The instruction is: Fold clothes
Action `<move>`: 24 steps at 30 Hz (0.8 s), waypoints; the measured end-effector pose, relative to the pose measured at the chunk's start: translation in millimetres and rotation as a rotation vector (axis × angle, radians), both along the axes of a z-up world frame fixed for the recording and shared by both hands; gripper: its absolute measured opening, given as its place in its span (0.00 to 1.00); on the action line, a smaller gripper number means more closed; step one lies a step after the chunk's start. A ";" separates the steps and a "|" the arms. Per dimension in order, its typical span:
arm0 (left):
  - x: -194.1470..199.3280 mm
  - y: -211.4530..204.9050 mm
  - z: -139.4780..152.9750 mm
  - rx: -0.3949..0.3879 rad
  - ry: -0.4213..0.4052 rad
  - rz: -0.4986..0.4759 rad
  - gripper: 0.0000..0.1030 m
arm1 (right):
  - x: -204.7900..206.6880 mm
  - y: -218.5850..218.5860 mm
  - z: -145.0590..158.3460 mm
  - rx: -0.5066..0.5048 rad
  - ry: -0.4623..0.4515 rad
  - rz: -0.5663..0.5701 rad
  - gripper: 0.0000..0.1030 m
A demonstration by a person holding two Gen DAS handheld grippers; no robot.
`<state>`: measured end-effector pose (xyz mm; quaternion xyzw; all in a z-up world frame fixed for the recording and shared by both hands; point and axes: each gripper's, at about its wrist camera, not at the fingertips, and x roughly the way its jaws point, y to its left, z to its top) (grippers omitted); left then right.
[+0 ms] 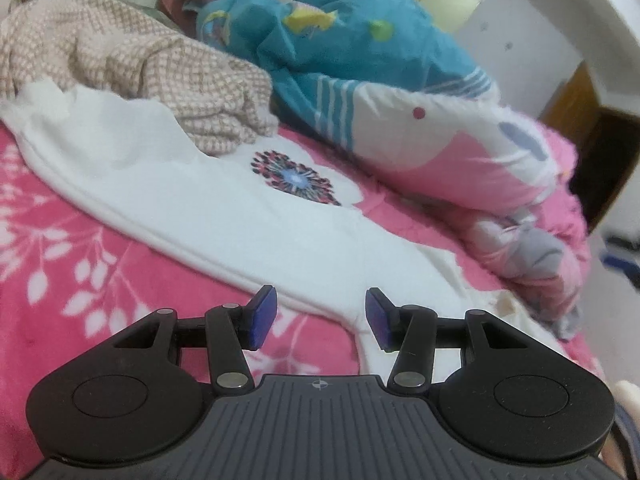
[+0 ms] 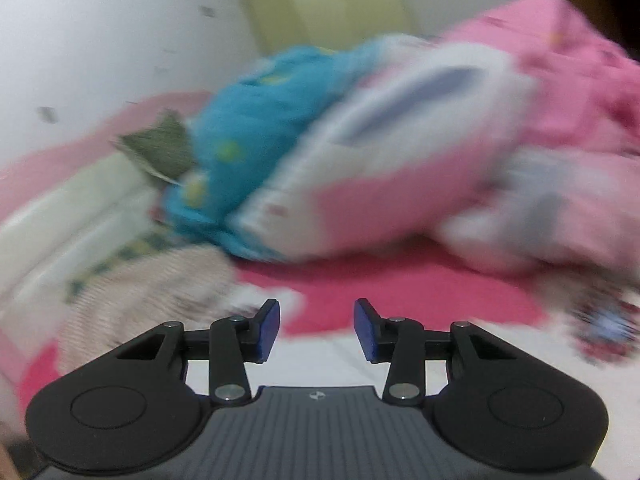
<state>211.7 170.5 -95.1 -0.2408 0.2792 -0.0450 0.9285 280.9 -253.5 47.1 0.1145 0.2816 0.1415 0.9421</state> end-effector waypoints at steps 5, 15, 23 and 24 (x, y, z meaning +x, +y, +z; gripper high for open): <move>27.4 -32.0 7.3 0.025 -0.003 -0.025 0.48 | 20.7 -11.9 -22.2 -0.091 0.033 0.018 0.40; 56.4 -53.4 -42.6 0.132 0.070 -0.019 0.47 | 132.2 14.8 -104.8 -0.182 0.161 0.146 0.40; 54.4 -58.6 -42.9 0.168 0.059 -0.021 0.48 | 187.6 14.5 -138.9 -0.310 0.182 0.186 0.42; 55.7 -58.7 -43.4 0.168 0.059 -0.021 0.48 | 191.4 10.4 -140.2 -0.323 0.187 0.196 0.42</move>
